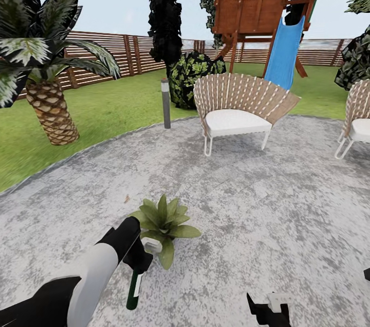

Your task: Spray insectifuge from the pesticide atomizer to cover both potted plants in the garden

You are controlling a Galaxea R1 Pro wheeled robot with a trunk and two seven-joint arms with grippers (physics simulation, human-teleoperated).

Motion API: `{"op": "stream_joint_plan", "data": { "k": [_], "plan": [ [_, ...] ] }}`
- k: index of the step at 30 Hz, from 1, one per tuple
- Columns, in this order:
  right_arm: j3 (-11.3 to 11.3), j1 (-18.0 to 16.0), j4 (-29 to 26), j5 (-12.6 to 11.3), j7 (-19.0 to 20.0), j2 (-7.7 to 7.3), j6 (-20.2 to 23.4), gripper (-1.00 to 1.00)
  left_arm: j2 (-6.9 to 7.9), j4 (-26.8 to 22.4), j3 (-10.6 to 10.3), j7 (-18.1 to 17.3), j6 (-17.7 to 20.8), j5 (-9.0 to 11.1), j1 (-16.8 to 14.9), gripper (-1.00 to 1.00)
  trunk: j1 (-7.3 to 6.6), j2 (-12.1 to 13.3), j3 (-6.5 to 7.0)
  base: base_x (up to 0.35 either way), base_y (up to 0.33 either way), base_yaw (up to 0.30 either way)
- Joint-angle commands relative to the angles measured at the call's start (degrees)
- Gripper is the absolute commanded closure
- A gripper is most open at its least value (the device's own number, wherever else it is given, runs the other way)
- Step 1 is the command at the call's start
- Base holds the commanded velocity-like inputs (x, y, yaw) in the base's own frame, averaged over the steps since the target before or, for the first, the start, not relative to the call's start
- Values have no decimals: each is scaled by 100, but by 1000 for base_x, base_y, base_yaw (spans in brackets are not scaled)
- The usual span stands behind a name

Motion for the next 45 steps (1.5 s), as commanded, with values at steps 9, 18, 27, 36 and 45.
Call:
{"op": "stream_joint_plan", "data": {
  "k": [9, 18, 27, 36, 45],
  "plan": [
    [15, -2, 3, -62, 50, -1, -13, -100, 22, 72, 42, -41, 14, -44, 7, 100, -1, -2, -5, 0, 0, -159],
    [15, -2, 3, -62, 50, -1, -13, -100, -2, 59, 33, -41, 21, -33, -60, 100, -1, -2, -5, 52, 0, -6],
    [15, -2, 3, -62, 50, -1, -13, -100, -13, 70, 46, -50, 30, -24, -440, 100, -1, -2, -5, 4, 0, 0],
    [15, -2, 3, -62, 50, -1, -13, -100, -1, 84, 63, -50, 31, -24, -647, 100, -1, -2, -5, 5, 0, 0],
    [15, -2, 3, -62, 50, -1, -13, -100, 11, 98, 22, -50, 31, -33, -641, 100, -1, -2, -5, 69, 0, 0]
  ]
}}
